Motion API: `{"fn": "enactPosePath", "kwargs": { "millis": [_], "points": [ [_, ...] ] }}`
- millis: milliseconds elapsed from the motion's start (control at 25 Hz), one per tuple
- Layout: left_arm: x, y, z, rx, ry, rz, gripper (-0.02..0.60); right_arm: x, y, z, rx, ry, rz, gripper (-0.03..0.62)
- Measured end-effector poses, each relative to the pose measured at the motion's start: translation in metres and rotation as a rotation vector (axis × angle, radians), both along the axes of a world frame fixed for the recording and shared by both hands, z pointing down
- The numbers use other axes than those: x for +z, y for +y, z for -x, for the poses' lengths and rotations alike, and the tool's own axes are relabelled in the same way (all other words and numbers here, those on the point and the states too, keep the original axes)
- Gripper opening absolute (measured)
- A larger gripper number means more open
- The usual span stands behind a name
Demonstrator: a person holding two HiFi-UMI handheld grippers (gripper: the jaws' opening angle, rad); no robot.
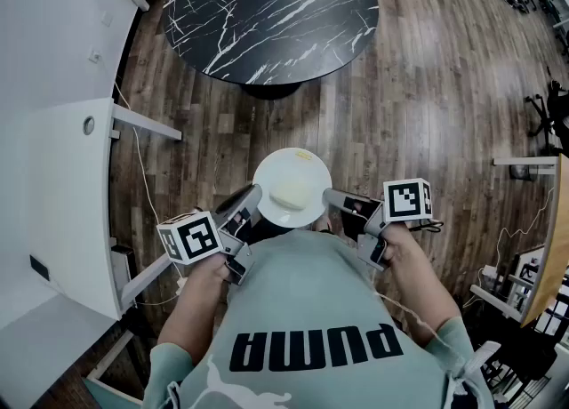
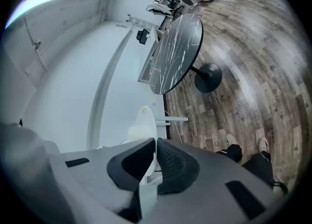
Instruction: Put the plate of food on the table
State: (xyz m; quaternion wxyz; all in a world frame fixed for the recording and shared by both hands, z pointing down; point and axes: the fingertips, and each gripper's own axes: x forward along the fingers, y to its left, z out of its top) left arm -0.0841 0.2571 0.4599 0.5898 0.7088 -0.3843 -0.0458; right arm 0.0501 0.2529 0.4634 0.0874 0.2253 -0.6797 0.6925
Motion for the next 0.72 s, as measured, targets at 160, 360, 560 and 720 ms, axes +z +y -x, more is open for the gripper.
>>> {"fn": "enactPosePath", "kwargs": {
  "millis": [160,360,560,720],
  "points": [
    [-0.009,-0.014,0.021,0.013,0.007,-0.006,0.029,-0.006,-0.012,0.019,0.006,0.022,-0.007,0.021],
    [-0.011,-0.036,0.043,0.022,0.016,-0.025,0.029,-0.011,-0.031,0.043,0.026,0.012,-0.012,0.021],
    [-0.017,-0.054,0.056,0.001,0.024,-0.046,0.029,-0.015,-0.050,0.056,0.008,0.029,-0.023,0.021],
    [-0.015,-0.070,0.063,-0.025,0.007,-0.054,0.029,-0.011,-0.068,0.061,-0.034,0.032,-0.034,0.021]
  ]
}}
